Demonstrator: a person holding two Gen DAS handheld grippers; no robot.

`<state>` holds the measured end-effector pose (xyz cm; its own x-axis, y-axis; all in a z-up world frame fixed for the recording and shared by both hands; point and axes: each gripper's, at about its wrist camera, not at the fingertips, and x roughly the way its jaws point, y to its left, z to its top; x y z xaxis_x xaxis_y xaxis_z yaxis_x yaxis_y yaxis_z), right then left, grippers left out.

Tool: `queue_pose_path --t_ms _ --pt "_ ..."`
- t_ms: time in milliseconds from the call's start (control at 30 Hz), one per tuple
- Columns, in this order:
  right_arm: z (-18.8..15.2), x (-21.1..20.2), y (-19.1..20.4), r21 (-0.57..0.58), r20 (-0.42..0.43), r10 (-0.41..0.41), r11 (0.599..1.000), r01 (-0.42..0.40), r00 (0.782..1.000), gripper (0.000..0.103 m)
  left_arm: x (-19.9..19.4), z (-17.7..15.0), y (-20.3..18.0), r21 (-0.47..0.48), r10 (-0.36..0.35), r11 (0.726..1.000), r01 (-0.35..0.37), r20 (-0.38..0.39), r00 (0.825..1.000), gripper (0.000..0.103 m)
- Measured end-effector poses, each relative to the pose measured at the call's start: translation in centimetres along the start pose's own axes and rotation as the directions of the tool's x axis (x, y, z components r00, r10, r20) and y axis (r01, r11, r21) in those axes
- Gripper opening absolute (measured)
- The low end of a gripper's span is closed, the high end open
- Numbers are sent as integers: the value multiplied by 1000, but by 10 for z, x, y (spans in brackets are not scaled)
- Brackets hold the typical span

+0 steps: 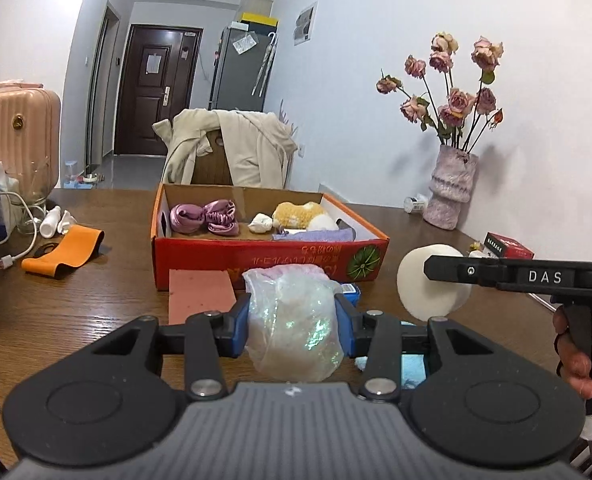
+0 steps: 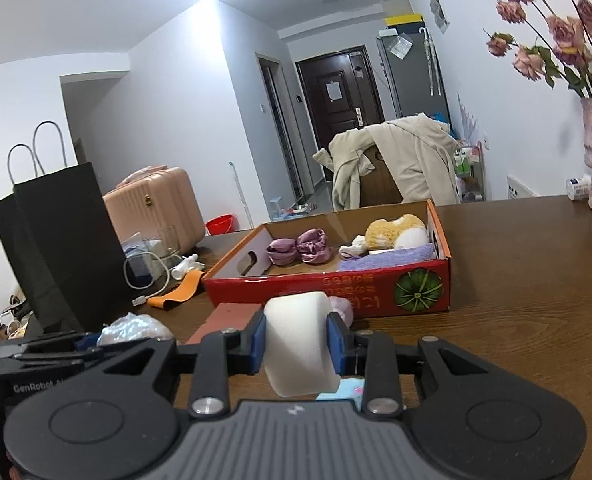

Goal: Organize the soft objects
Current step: 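Carry the roll and the bag into the box and open both tools, then move both tools back out of the box toward the table items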

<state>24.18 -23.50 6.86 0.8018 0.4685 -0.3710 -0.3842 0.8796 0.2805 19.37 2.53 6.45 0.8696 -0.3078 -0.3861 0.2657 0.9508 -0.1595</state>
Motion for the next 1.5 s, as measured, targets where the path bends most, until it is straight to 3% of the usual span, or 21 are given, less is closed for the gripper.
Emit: queue_pose_path --t_ms 267,467,700,967,1033,1067,1200,1500 --pt "13 8 4 -41 7 -7 999 7 1000 31 15 23 14 43 46 998 -48 45 998 43" --pt "47 48 -3 -102 4 -5 995 6 1000 31 68 70 43 72 71 995 -75 65 995 43" --pt "96 153 -32 -84 -101 15 996 -24 995 31 176 113 89 25 73 997 -72 -59 996 46" --pt "120 270 -47 -155 -210 -48 988 16 977 31 267 122 127 24 117 993 -115 -143 983 48" --pt "120 290 -52 -155 -224 -67 987 32 972 34 275 121 132 25 113 994 -110 -150 982 62" --pt "119 296 -54 -146 -222 -72 988 40 972 34 278 121 134 25 112 994 -109 -148 983 74" --pt "115 308 -61 -119 -204 -81 991 57 976 58 281 119 140 10 104 995 -104 -155 982 76" --pt "125 291 -63 -98 -162 -84 993 69 983 58 251 134 139 9 122 992 -122 -91 988 78"
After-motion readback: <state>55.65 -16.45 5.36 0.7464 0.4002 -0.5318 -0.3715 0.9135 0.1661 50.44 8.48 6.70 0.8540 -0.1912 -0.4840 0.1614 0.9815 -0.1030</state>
